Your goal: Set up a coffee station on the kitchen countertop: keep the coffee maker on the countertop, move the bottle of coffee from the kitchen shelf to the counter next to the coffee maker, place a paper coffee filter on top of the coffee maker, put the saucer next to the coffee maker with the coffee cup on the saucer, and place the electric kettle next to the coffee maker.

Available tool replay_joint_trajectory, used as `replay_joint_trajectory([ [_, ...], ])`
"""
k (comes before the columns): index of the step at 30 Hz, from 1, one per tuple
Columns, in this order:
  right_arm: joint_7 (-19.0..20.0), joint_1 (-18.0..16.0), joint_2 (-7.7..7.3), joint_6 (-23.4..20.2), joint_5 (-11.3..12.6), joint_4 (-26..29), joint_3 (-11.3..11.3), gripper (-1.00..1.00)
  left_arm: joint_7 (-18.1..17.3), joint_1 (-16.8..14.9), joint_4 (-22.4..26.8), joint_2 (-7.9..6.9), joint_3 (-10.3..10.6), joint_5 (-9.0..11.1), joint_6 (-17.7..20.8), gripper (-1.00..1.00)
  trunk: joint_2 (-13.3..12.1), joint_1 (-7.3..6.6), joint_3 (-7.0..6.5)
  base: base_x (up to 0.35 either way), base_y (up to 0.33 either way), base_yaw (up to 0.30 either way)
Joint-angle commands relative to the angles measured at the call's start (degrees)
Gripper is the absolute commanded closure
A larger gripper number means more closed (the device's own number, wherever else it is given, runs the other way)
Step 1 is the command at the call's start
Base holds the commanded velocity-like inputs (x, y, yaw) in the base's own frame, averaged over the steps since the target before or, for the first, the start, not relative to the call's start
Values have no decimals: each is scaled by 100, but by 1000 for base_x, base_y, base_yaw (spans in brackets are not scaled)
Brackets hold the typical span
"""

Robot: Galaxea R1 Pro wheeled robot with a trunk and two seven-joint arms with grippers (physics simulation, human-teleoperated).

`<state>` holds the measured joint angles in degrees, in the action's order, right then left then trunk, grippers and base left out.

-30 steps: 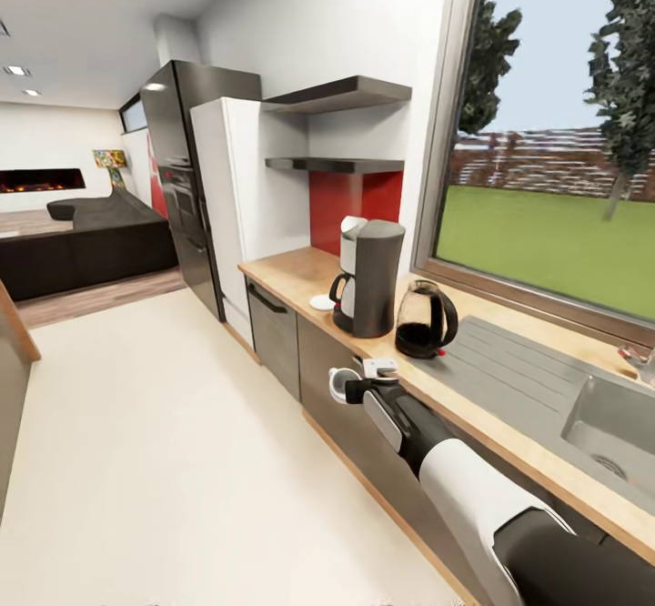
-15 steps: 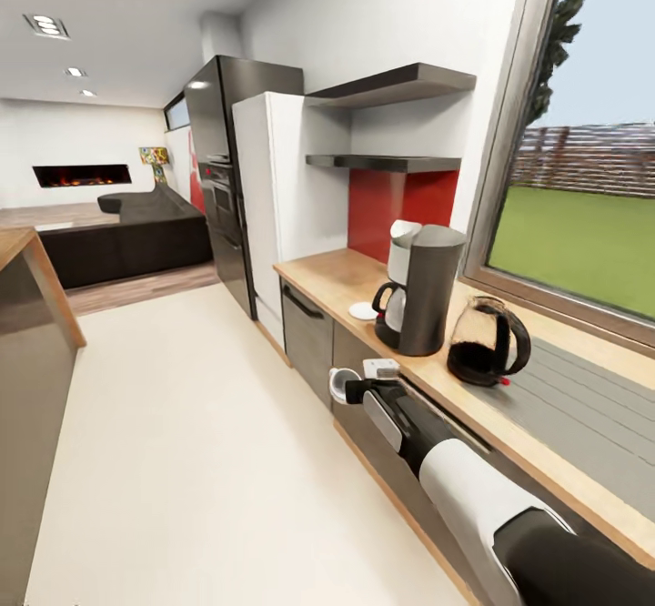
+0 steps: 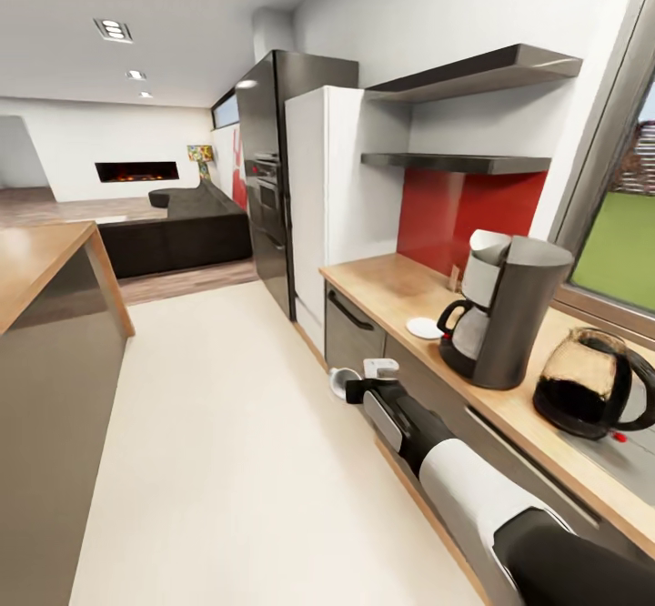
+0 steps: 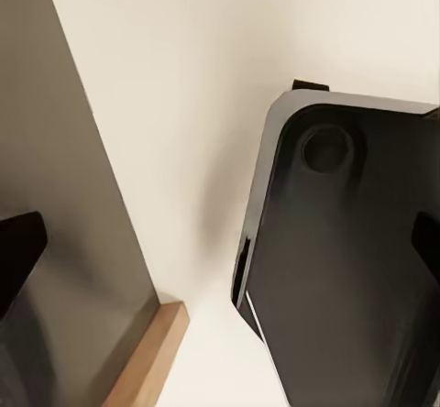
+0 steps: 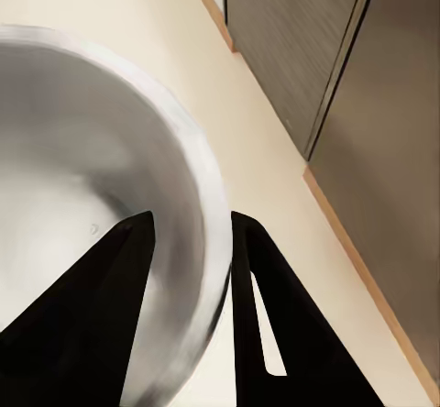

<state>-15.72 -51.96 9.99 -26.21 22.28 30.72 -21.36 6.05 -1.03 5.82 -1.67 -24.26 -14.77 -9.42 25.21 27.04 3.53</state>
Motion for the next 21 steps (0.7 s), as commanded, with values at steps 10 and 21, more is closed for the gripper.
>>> replay_joint_trajectory([
  [10, -45, -7, -35, -7, 49, -5, -37, 100, 19, -11, -11, 5, -35, -60, -27, -100, 11, 6, 15, 315, 92, 16],
  [21, -53, -7, -15, -7, 57, 13, -150, 100, 19, -11, -11, 5, -35, -57, -28, -100, 11, 6, 15, 326, 35, 0],
])
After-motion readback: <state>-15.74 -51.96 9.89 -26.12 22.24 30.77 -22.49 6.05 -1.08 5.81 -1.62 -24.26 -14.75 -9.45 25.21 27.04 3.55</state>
